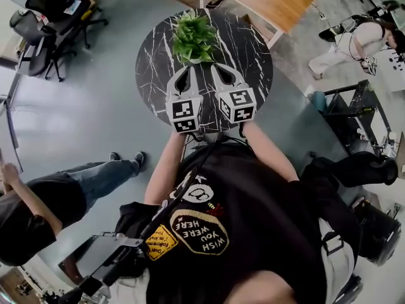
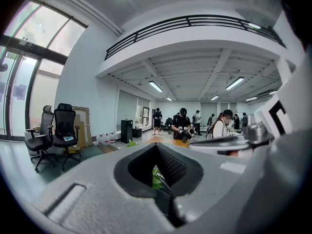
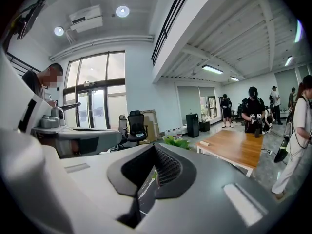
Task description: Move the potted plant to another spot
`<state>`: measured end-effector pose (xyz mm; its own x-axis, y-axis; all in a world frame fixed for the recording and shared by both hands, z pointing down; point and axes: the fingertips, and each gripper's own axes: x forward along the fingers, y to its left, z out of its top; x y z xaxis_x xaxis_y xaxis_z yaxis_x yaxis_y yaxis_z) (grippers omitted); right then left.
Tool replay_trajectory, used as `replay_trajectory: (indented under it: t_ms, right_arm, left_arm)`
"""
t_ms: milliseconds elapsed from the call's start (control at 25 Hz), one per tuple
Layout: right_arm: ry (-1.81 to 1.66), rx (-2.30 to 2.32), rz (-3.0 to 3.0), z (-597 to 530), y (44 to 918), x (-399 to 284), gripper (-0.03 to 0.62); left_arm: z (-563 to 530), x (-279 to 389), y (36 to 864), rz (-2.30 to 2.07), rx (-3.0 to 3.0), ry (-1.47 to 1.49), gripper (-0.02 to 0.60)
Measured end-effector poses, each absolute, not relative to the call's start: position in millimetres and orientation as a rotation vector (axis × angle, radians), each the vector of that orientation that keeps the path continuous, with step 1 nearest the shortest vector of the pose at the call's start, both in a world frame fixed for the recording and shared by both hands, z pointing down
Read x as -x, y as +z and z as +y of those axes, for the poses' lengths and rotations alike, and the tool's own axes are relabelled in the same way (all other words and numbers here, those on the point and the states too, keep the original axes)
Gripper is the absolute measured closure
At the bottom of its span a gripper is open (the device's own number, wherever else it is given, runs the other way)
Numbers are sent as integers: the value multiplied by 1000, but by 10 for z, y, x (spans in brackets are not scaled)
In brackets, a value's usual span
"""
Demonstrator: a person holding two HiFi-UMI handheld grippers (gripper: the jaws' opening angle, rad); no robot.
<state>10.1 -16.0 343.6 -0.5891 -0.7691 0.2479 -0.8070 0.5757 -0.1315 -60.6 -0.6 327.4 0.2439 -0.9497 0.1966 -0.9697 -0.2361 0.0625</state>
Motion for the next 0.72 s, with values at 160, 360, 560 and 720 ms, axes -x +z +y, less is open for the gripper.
replay_trajectory:
  t_ms: [160, 360, 560, 720]
  right_arm:
    - [342, -1326, -2649, -123, 3415, -107, 592]
    - [330, -1322, -2648, -81, 3416, -109, 592]
    - [321, -1319, -2642, -50, 3410, -136, 592]
    - [319, -1316, -2642, -29, 3413, -167, 592]
  left_arm:
    - [36, 586, 3282, -1827, -2335, 179, 577]
    - [84, 578, 3318, -1829, -2326, 185, 577]
    - [123, 555, 3333, -1829, -2319, 186, 577]
    - [145, 530, 3317, -1833, -2319, 180, 577]
